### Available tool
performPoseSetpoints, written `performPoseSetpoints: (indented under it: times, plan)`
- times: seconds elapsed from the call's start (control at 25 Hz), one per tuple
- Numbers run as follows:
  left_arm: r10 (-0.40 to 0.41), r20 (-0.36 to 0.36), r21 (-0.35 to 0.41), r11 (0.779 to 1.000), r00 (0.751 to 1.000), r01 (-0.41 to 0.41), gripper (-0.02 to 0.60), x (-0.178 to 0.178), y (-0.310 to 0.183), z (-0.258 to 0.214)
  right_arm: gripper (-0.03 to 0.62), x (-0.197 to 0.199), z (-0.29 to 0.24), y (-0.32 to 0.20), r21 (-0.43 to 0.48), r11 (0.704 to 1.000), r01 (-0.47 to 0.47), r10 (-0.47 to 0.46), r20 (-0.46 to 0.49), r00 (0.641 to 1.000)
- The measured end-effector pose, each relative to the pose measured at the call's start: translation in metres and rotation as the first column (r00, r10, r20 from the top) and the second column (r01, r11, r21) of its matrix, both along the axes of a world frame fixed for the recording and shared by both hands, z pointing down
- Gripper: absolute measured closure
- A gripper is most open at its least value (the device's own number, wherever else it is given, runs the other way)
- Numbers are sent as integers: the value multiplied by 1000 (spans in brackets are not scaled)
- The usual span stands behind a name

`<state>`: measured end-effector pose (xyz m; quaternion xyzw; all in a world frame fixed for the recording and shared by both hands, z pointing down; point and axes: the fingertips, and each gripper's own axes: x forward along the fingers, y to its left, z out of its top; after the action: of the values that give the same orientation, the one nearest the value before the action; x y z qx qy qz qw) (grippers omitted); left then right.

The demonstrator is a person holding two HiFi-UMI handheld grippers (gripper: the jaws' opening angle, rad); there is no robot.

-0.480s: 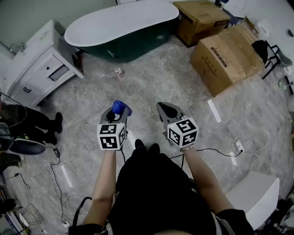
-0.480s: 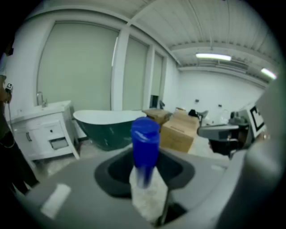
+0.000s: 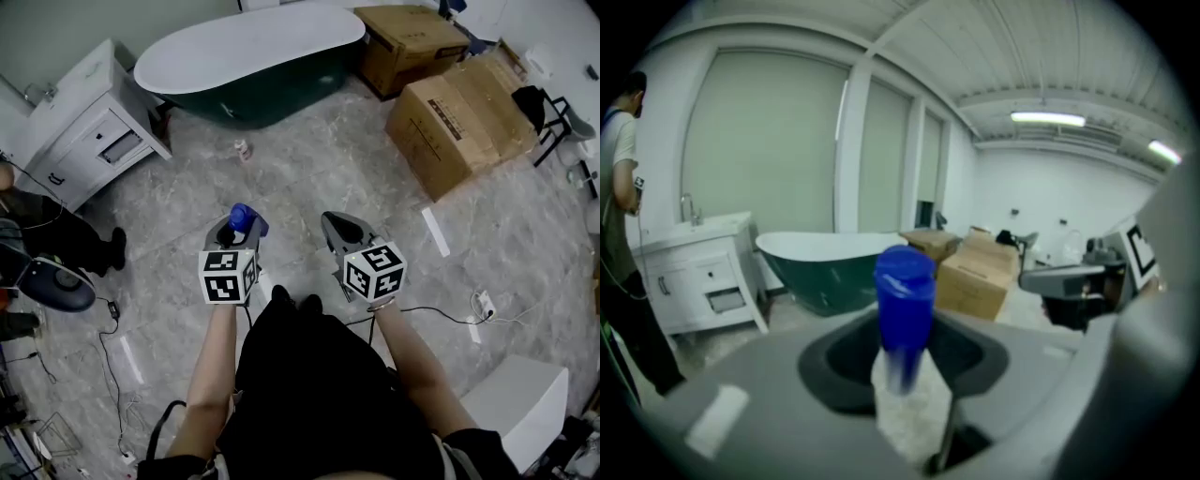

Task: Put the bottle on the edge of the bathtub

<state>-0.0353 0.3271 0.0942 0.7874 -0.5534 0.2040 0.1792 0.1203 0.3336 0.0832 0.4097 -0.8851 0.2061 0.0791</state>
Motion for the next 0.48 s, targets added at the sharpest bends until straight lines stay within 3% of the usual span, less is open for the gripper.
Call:
performPoseSetpoints:
  times: [0.48]
  plan:
    - [-47, 5, -3, 999, 999, 47, 426, -19, -26, 5, 592, -3, 2, -31, -14, 1000, -23, 24, 41, 999]
